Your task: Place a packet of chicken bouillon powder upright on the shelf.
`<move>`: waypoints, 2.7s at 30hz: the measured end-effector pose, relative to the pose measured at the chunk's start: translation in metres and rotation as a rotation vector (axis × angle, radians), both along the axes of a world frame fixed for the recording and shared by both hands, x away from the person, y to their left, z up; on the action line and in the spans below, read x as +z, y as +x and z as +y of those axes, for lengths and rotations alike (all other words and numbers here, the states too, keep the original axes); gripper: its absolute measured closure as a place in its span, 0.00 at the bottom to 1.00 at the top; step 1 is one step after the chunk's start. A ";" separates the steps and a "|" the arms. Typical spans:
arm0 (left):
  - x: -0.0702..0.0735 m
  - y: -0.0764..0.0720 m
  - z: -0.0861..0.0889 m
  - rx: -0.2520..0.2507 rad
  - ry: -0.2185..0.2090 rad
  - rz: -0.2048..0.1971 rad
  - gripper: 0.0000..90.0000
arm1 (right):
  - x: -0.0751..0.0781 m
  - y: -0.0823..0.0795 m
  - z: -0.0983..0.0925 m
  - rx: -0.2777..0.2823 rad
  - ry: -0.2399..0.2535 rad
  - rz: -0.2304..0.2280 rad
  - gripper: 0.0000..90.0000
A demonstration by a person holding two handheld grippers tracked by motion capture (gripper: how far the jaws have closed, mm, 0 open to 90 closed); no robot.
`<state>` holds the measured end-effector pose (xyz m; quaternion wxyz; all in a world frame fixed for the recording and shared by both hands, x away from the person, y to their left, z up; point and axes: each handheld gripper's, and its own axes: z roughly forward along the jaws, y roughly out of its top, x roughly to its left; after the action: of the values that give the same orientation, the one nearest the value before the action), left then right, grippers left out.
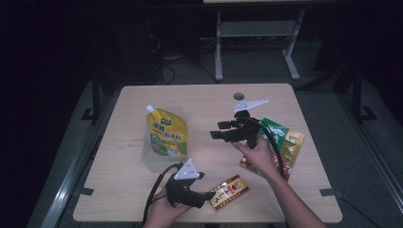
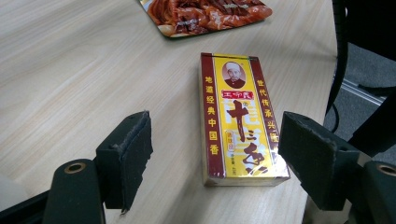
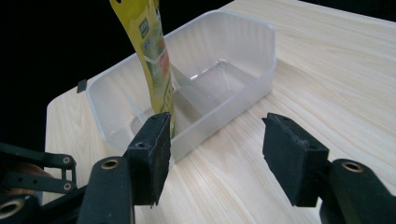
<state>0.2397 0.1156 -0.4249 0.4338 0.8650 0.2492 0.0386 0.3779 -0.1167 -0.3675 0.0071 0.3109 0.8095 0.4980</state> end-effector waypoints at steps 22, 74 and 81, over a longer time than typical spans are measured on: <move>-0.015 -0.004 -0.024 -0.043 0.104 0.038 0.25 | -0.012 -0.023 -0.048 -0.062 -0.039 0.031 0.39; -0.028 -0.008 -0.055 -0.079 0.294 -0.001 0.35 | -0.049 -0.066 -0.095 -0.141 -0.078 0.121 0.31; -0.017 0.000 -0.052 -0.041 0.258 -0.030 0.35 | -0.047 -0.066 -0.096 -0.146 -0.052 0.118 0.28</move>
<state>0.2402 0.0638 -0.4421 0.3231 0.9179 0.2180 0.0744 0.3116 -0.2125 -0.4149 0.0036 0.3979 0.7962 0.4558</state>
